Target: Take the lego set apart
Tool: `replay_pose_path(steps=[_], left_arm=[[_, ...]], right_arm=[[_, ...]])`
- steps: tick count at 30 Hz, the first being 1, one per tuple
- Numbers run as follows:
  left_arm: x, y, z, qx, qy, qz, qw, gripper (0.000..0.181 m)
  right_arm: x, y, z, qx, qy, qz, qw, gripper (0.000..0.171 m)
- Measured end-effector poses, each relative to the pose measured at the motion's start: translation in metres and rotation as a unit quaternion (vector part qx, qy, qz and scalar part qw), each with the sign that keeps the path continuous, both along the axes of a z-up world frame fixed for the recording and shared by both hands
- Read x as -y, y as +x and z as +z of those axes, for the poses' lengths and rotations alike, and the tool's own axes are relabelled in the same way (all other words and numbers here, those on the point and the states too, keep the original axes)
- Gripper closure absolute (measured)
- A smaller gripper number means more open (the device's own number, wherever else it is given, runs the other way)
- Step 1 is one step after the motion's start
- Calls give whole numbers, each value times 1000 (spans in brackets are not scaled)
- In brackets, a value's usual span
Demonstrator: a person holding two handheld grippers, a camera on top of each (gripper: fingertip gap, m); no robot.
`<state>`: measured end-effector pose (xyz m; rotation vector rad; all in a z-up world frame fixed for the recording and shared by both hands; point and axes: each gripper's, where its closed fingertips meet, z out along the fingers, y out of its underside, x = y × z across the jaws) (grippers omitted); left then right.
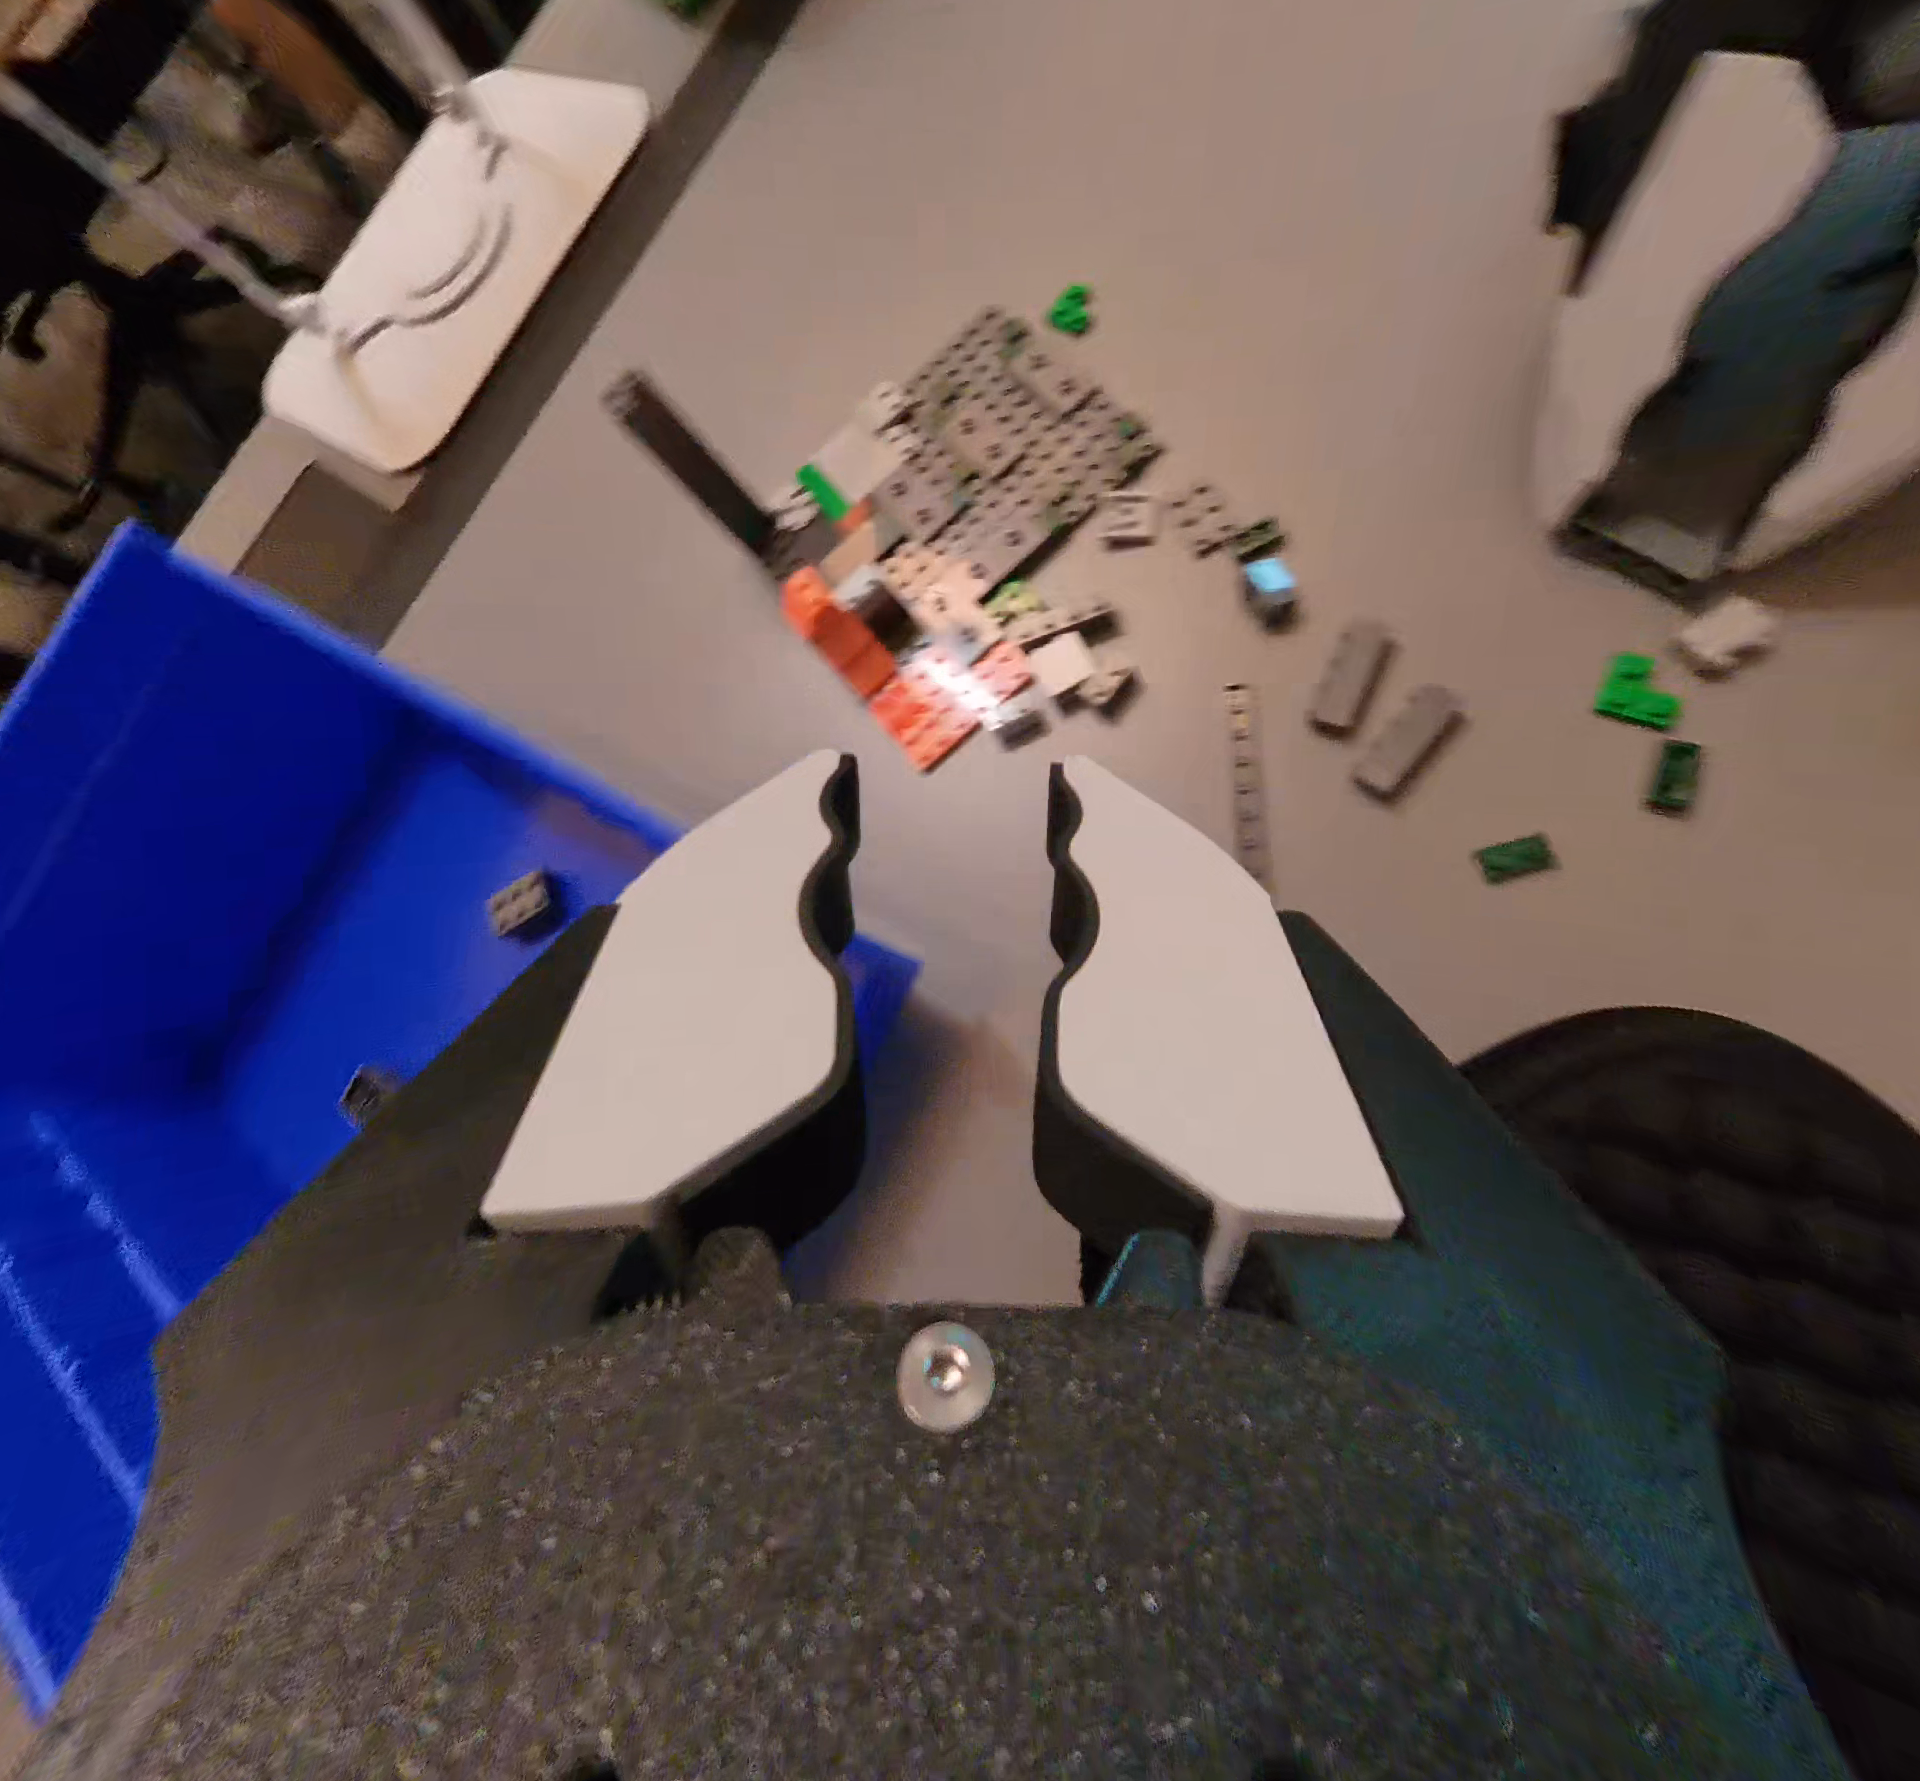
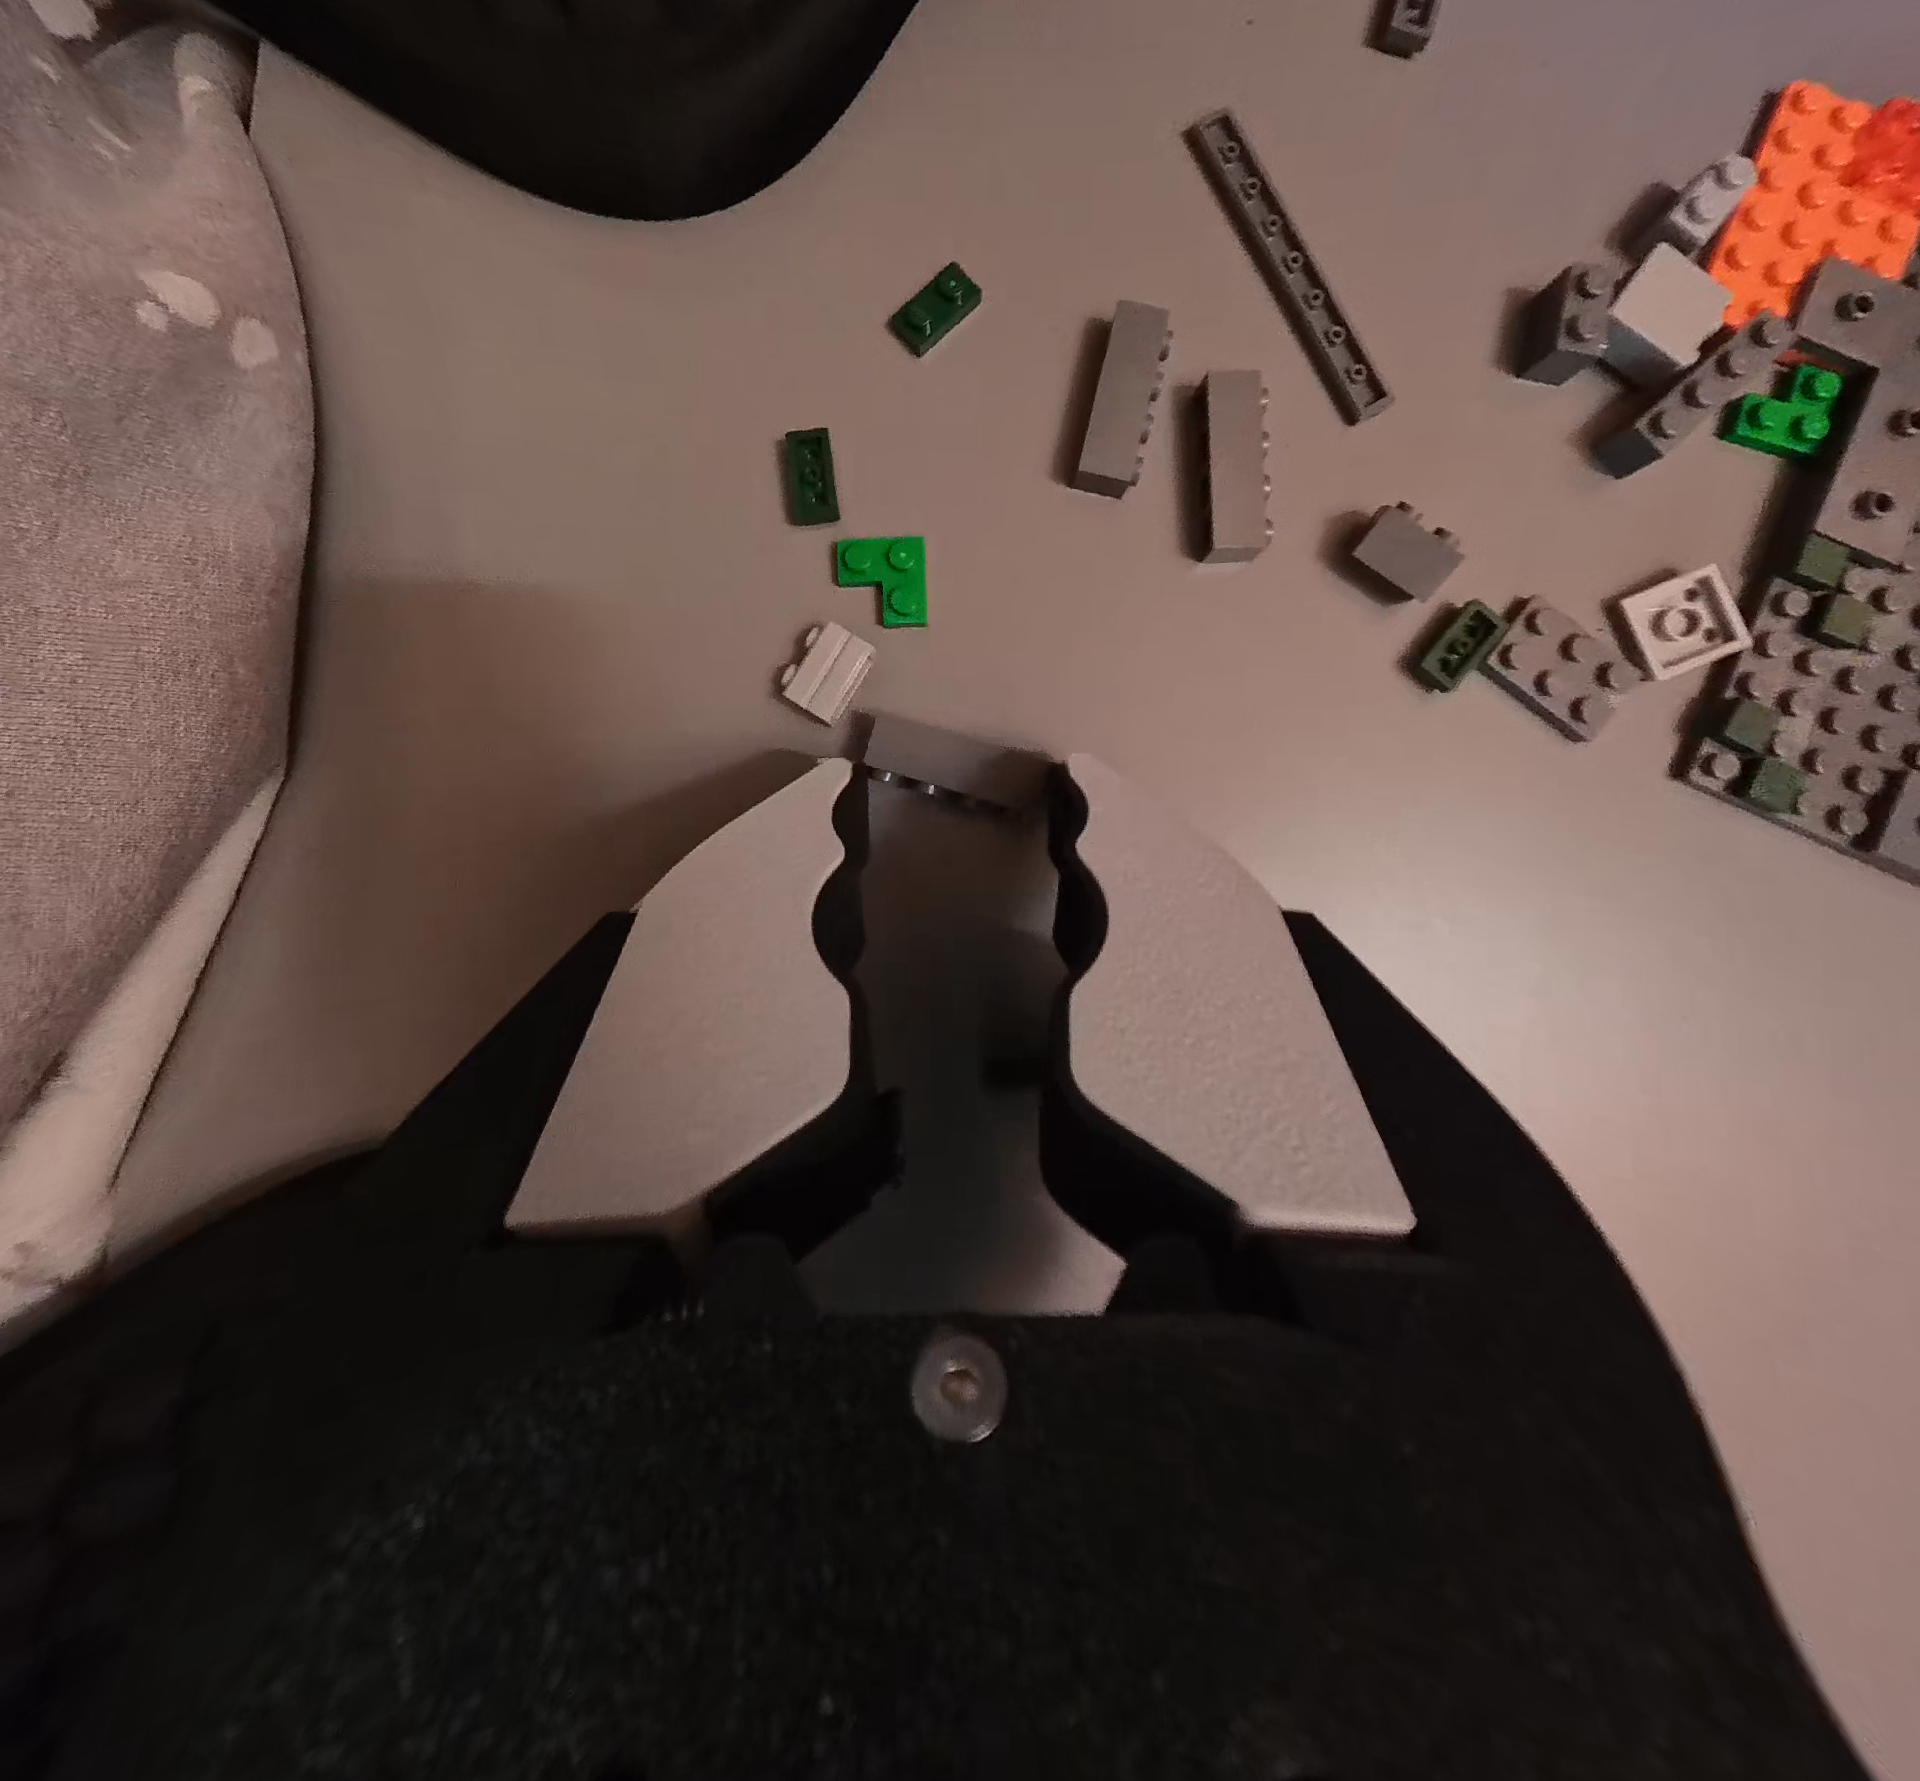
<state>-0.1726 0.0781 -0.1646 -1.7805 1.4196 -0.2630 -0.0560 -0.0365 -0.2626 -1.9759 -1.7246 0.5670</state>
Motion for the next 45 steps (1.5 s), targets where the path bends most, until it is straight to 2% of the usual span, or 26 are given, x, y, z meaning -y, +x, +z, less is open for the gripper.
replay_pose_path(steps=[5, 9, 12, 16, 18, 21, 24, 28, 30, 33, 37, 41, 45], left_arm=[[50, 41, -33, -27, -66, -123, 990, 142], [71, 60, -78, -86, -122, -190, 970, 132], [71, 69, -100, -110, -157, -202, 961, 132], [71, 72, -103, -116, -190, -207, 953, 158], [70, 71, -103, -128, -188, -202, 953, 158], [64, 69, -91, -115, -172, -179, 962, 158], [49, 60, -50, -63, -135, -145, 978, 158], [2, 21, 21, 21, -69, -41, 997, 158], [-27, -7, 41, 43, -49, 27, 998, 158], [-62, -48, 35, 20, -47, 110, 993, 158], [-83, -63, 20, 32, -46, 153, 987, 158], [-78, -49, 33, 58, 15, 138, 989, 151], [-64, -35, 32, 46, 42, 120, 991, 147]], right_arm=[[-5, 12, 17, -35, -3, -30, 999, 138], [-7, 20, 31, -63, -3, -50, 997, 138], [-6, 27, 34, -73, -3, -63, 995, 138], [-1, 32, 35, -89, -11, -72, 993, 138], [0, 35, 36, -98, -14, -78, 992, 138], [-2, 41, 36, -101, -11, -89, 991, 138], [-3, 49, 35, -99, -9, -99, 990, 138], [-4, 58, 31, -94, -8, -107, 990, 138], [-3, 59, 30, -94, -9, -109, 990, 138], [-2, 58, 29, -92, -7, -108, 990, 138], [-4, 54, 32, -99, -1, -112, 989, 138], [-8, 47, 38, -114, -4, -118, 986, 138], [-12, 38, 41, -111, -1, -113, 987, 138]])
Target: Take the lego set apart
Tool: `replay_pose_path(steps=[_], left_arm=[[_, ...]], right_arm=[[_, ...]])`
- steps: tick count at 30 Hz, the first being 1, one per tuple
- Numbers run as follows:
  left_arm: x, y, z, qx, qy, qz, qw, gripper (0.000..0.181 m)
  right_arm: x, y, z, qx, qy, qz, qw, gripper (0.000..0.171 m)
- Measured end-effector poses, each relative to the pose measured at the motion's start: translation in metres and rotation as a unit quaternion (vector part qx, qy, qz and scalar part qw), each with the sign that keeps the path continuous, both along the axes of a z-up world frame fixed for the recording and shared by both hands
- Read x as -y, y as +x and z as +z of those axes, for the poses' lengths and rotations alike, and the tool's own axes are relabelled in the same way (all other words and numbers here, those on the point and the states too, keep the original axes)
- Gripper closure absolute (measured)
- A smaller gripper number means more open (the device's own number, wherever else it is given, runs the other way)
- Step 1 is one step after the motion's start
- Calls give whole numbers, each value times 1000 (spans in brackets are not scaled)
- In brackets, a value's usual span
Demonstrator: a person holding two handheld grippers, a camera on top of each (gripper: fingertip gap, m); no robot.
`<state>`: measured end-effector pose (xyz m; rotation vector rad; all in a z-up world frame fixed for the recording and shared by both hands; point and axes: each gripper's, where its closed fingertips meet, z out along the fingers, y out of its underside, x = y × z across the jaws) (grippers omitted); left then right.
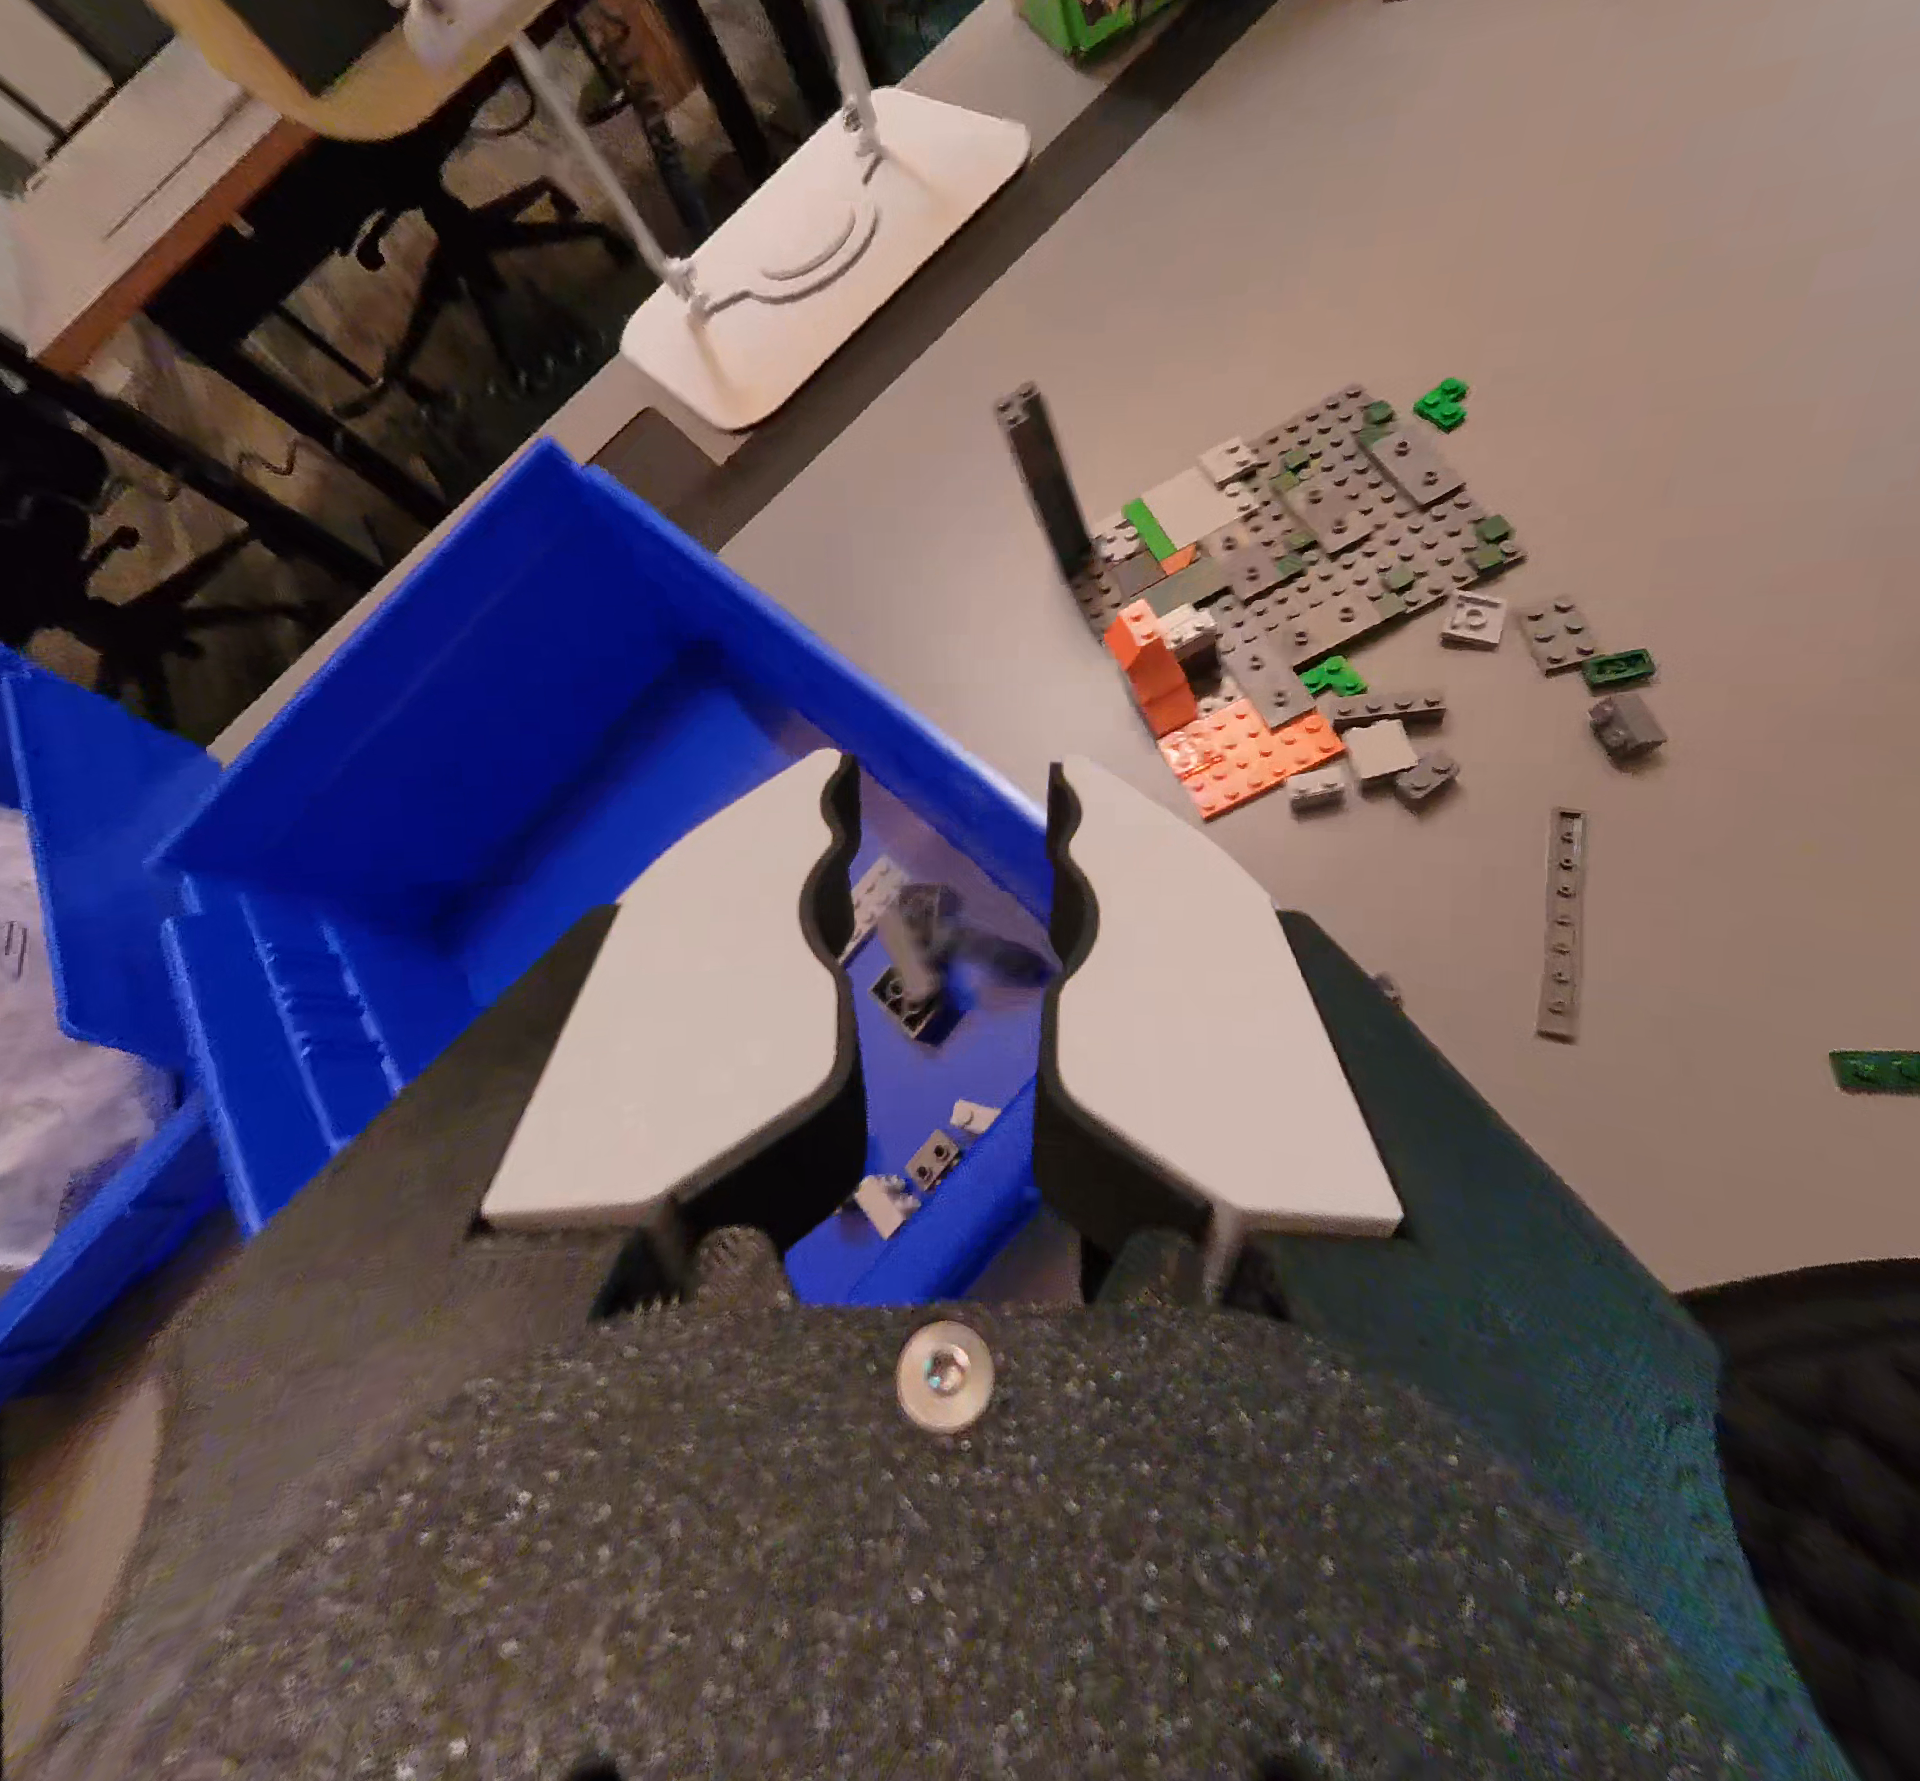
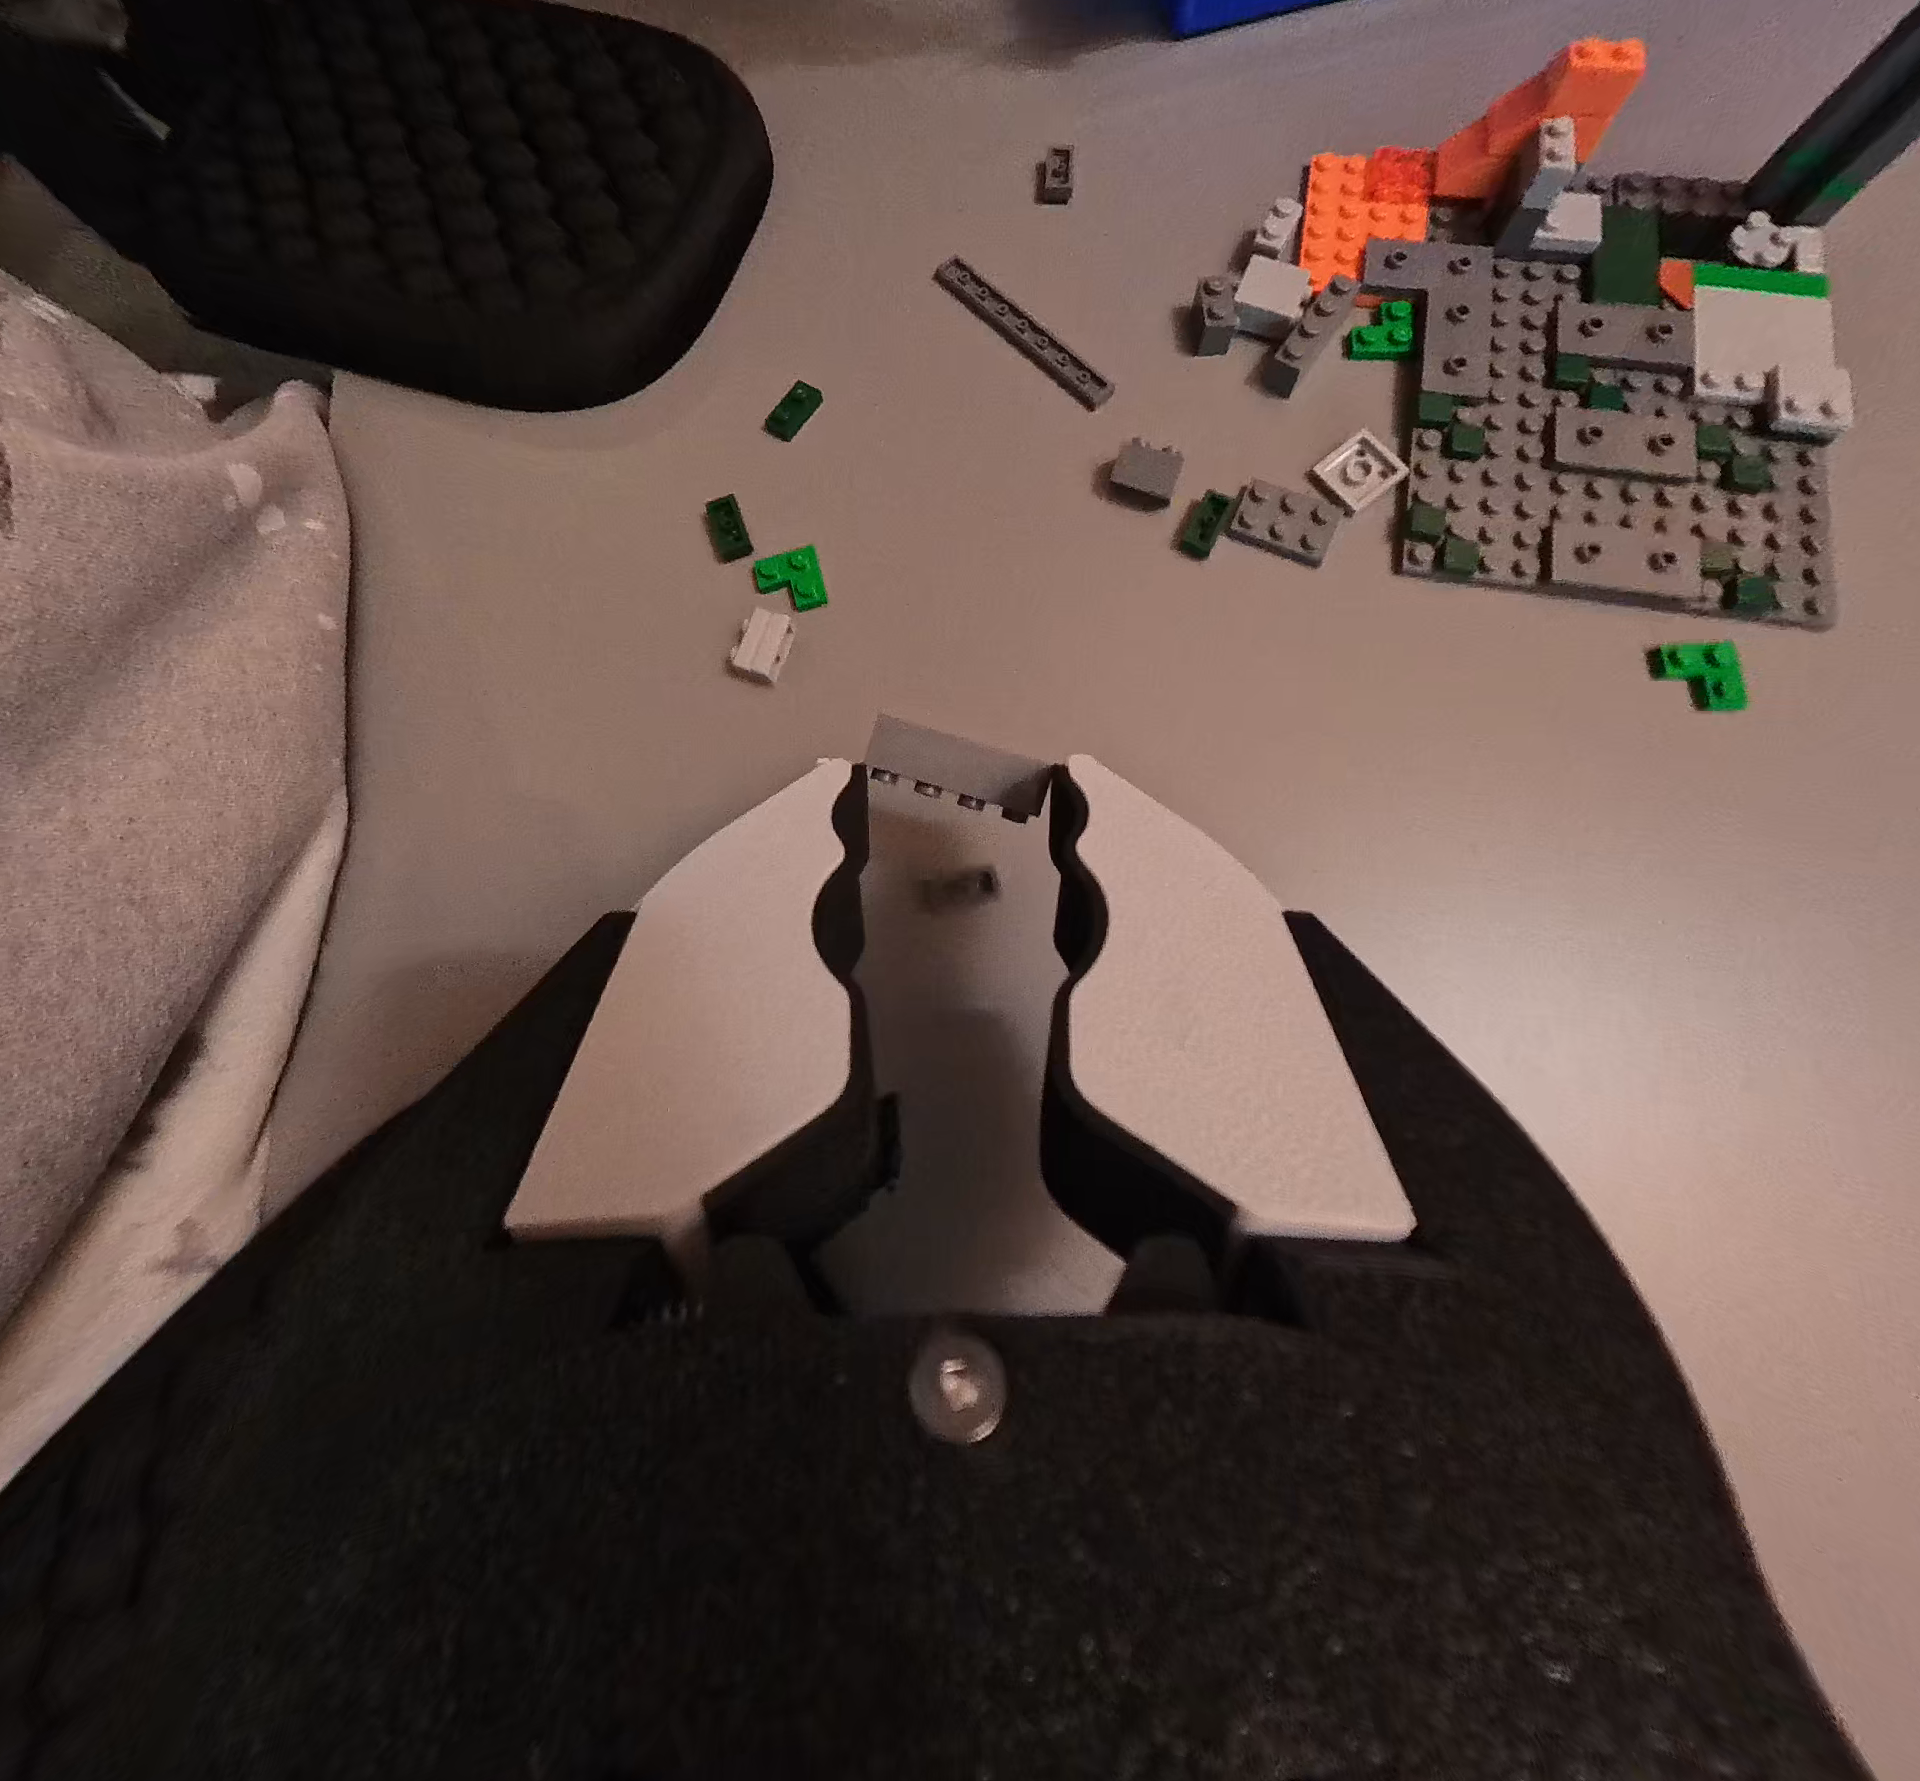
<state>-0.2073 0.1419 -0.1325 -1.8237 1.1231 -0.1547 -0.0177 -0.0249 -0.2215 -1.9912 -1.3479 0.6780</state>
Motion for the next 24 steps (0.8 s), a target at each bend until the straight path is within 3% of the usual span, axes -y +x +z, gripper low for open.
replay_pose_path(steps=[5, 12, 17, 24], left_arm=[[40, 36, -1, 8, 23, -88, 996, 147], [110, 95, -17, 2, 55, -236, 970, 145], [140, 117, -19, 27, 68, -287, 955, 147], [144, 122, -16, 30, 94, -293, 951, 170]], right_arm=[[-7, -22, 17, -41, -7, 5, 999, 138], [-19, -61, 55, -166, -59, 10, 984, 138], [-23, -78, 73, -256, -135, 14, 957, 138], [-24, -85, 78, -307, -203, 19, 930, 138]])
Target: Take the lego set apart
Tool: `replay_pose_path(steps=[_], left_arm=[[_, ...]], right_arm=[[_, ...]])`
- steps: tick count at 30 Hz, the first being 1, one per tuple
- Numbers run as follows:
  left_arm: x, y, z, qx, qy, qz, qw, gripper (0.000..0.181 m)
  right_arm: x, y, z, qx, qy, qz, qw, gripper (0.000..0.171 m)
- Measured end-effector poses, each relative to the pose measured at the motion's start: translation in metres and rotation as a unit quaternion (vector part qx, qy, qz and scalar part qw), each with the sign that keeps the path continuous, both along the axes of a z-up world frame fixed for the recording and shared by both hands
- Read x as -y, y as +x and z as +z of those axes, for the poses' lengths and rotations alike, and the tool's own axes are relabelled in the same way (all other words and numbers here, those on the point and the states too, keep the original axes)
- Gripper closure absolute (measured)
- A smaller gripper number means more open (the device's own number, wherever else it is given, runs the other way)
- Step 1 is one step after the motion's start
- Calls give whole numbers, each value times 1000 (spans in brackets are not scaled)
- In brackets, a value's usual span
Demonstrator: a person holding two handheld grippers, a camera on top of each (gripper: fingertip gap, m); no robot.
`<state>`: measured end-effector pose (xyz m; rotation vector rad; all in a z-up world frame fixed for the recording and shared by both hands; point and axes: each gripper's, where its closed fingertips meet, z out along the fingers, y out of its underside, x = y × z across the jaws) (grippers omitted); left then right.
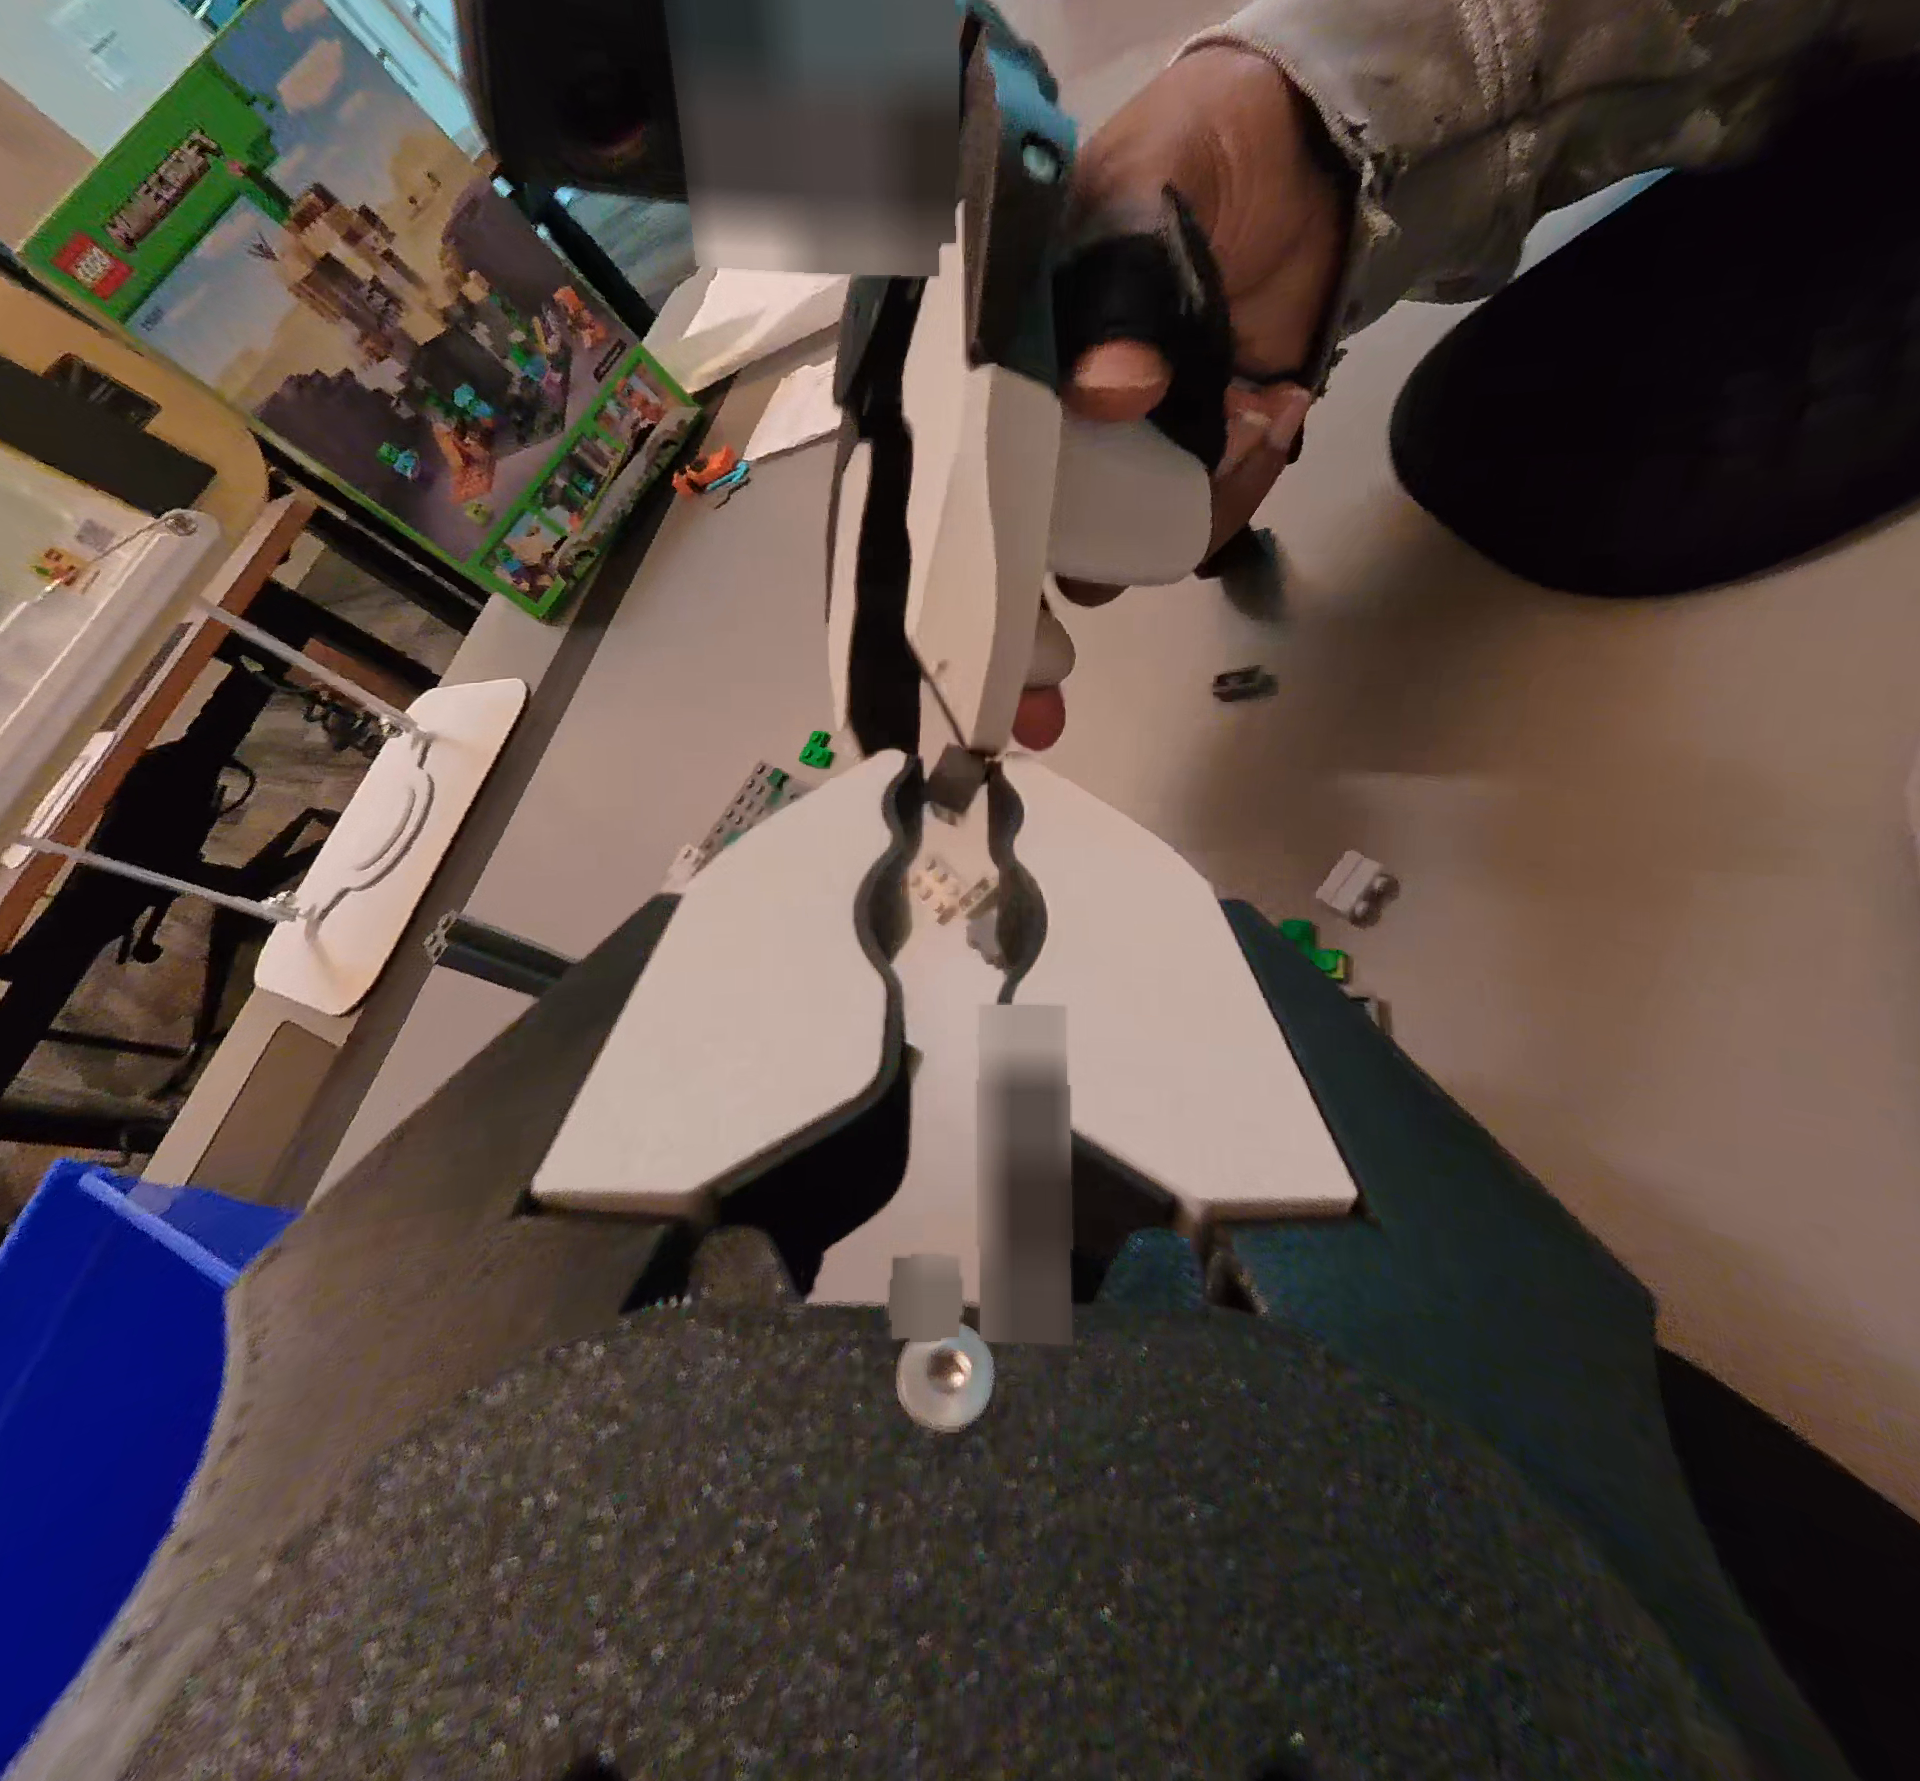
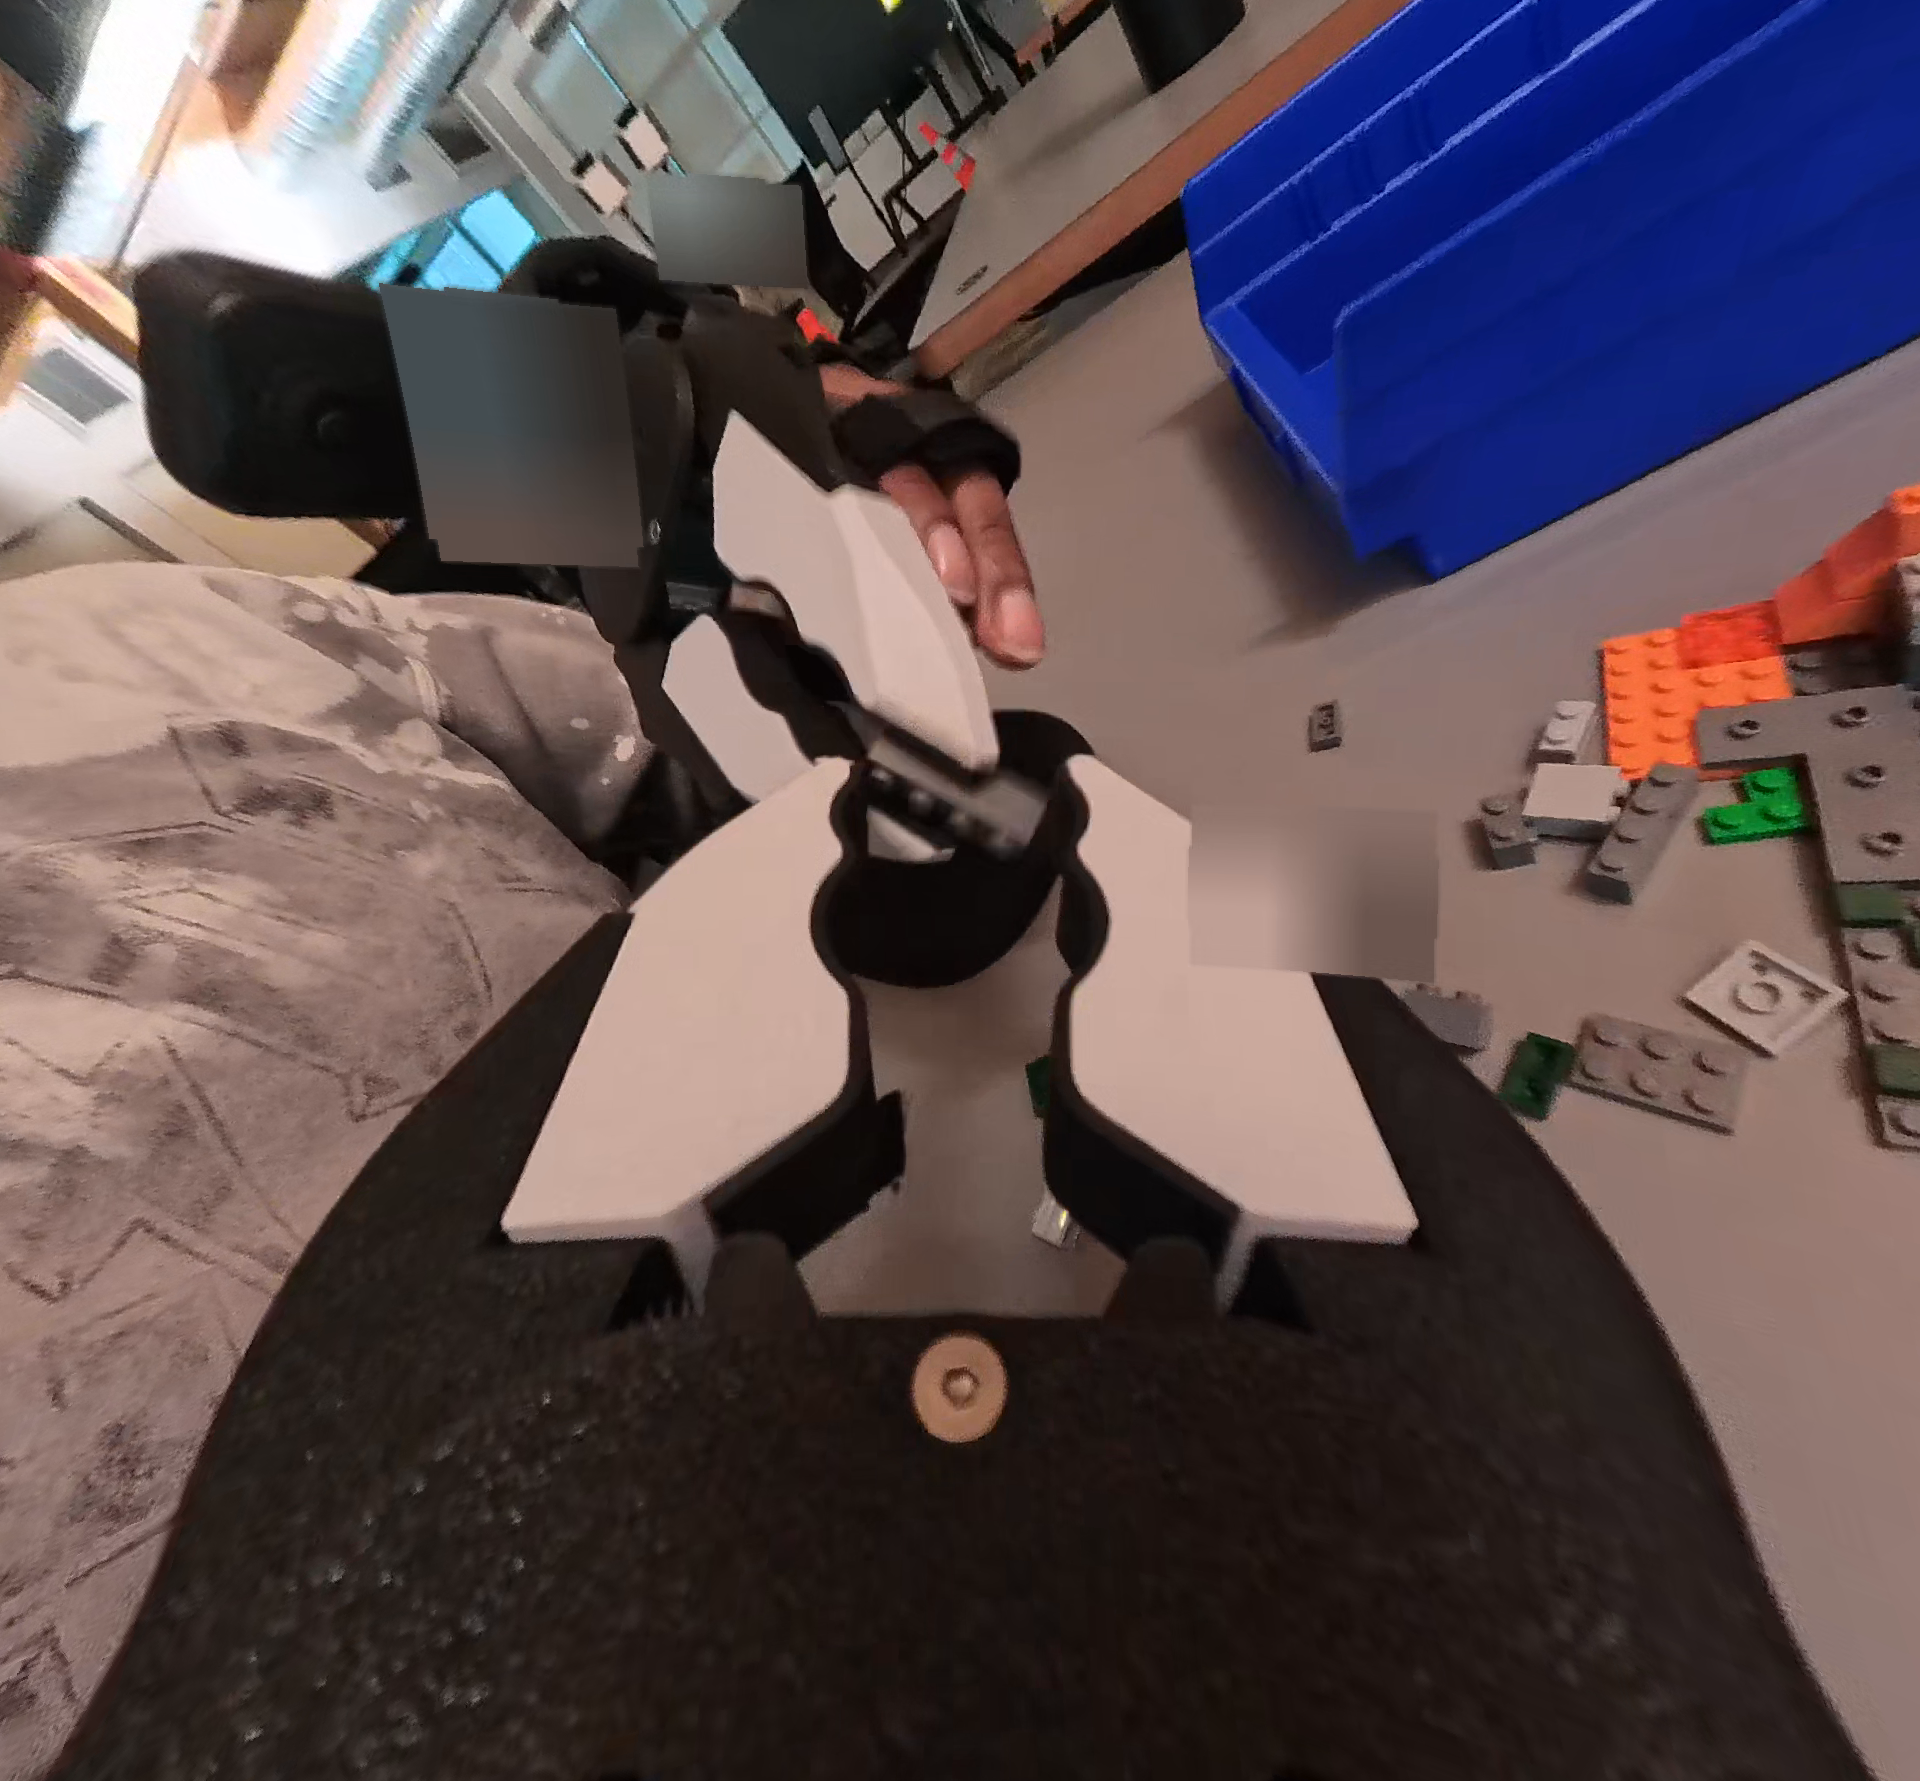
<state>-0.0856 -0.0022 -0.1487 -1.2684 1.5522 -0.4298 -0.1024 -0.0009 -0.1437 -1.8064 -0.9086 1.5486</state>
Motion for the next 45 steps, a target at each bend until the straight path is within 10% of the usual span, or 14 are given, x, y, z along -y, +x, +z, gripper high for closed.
replay_pose_path(steps=[10, 21, 32, 42, 45], left_arm=[[-118, -97, 32, 38, -50, 255, 965, 170], [-182, -178, -36, -15, -197, 422, 885, 151], [-115, -107, 25, 38, -92, 262, 960, 154], [-49, -31, -62, -90, -145, 104, 980, 150], [-36, -15, -76, -100, -146, 56, 983, 144]], right_arm=[[-40, 39, -72, 271, 176, -55, 945, 120], [-67, 34, -125, 412, 161, -96, 892, 105], [-65, 29, -124, 438, 149, -64, 884, 139], [-50, 28, -118, 405, 177, -52, 895, 140], [-43, 25, -101, 352, 172, -56, 918, 164]])
